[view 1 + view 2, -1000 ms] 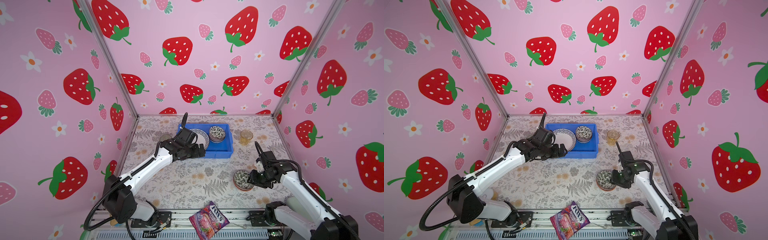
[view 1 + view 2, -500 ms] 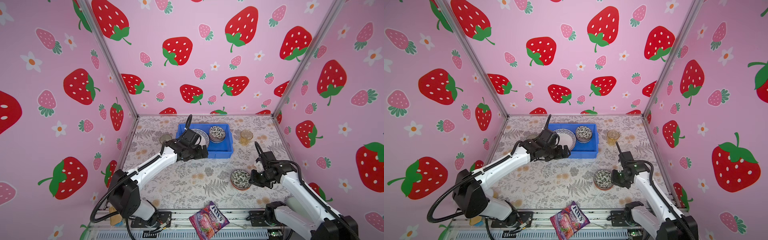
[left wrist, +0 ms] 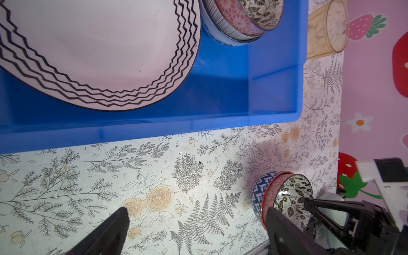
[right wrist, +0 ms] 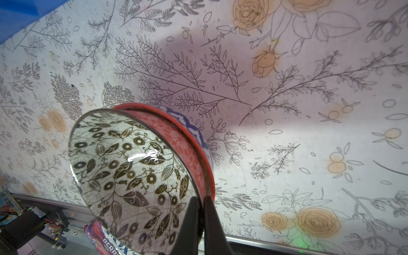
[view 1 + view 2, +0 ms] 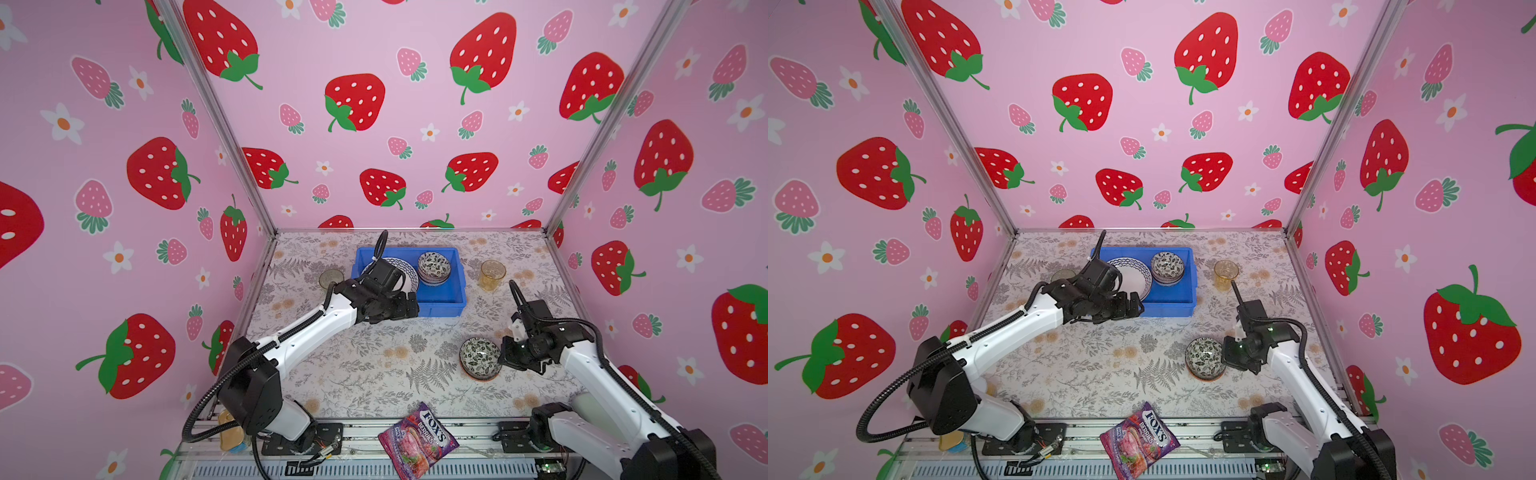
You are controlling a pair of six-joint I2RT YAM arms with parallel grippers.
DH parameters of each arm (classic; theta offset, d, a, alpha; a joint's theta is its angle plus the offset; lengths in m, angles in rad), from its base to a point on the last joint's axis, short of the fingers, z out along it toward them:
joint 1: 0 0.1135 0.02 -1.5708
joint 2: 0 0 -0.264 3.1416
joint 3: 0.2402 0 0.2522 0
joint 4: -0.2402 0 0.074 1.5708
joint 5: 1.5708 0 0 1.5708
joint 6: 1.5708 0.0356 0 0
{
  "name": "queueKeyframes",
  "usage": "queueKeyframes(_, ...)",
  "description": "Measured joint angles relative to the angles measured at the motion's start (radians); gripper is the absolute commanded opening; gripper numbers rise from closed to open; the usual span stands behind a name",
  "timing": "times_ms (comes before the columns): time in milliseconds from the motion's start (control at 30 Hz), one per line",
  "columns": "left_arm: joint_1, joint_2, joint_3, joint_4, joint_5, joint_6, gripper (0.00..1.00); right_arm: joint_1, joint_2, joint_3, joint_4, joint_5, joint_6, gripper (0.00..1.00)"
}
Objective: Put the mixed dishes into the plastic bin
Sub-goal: 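Lift the leaf-patterned bowl off the orange bowl with right while left approaches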
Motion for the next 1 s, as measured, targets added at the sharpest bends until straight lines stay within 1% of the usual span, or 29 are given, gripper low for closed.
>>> queueKeyframes(267,-0.026,0.000,0.001,0.000,-0.001,-0.004,0.99,0.000,0.001,0.050,-0.008,0.005,-0.005,0.03)
queueKeyframes(733,-0.149,0.026,0.050,0.001,-0.020,-0.027,0.99,0.000,0.002,0.060,-0.024,0.004,-0.022,0.02)
queueKeyframes(1000,-0.178,0.063,0.064,0.000,-0.020,-0.027,0.99,0.000,0.002,0.060,-0.026,0.000,-0.026,0.02)
